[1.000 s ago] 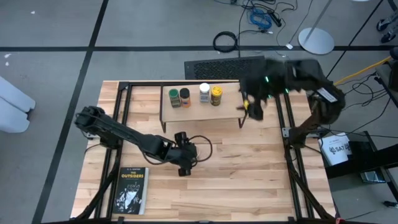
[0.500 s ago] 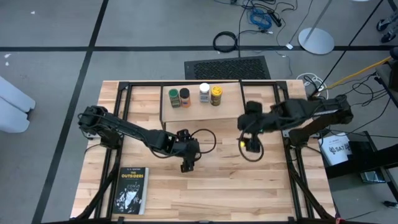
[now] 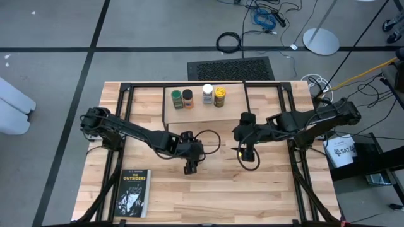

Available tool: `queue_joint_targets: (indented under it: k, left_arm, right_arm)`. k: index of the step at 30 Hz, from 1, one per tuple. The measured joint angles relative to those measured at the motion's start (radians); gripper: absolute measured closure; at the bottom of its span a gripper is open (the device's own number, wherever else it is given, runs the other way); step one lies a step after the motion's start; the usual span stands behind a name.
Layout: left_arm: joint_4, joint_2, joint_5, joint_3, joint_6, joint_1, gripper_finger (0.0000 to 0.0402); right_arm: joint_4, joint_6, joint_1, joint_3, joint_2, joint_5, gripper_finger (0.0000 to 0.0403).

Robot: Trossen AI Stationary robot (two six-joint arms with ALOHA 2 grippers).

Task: Shelf spices
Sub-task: Put the brown seasoning bottle on the shelf

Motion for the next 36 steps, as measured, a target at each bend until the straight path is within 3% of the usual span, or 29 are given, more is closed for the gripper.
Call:
queue_joint_targets:
  k: [19, 25, 36]
  left_arm:
    - [0.027, 0.041, -0.035, -0.001, -0.007, -0.001, 0.0089]
    - [0.029, 0.041, -0.036, -0.001, 0.000, -0.001, 0.0119]
    - [-0.007, 0.037, -0.018, 0.022, 0.007, -0.001, 0.0118]
  right_arm:
    - [0.042, -0.011, 0.000, 0.000, -0.002, -0.006, 0.0074]
    - [0.042, -0.011, 0.000, 0.000, -0.002, -0.006, 0.0074]
    - [0.073, -0.030, 0.000, 0.000, -0.002, -0.005, 0.0074]
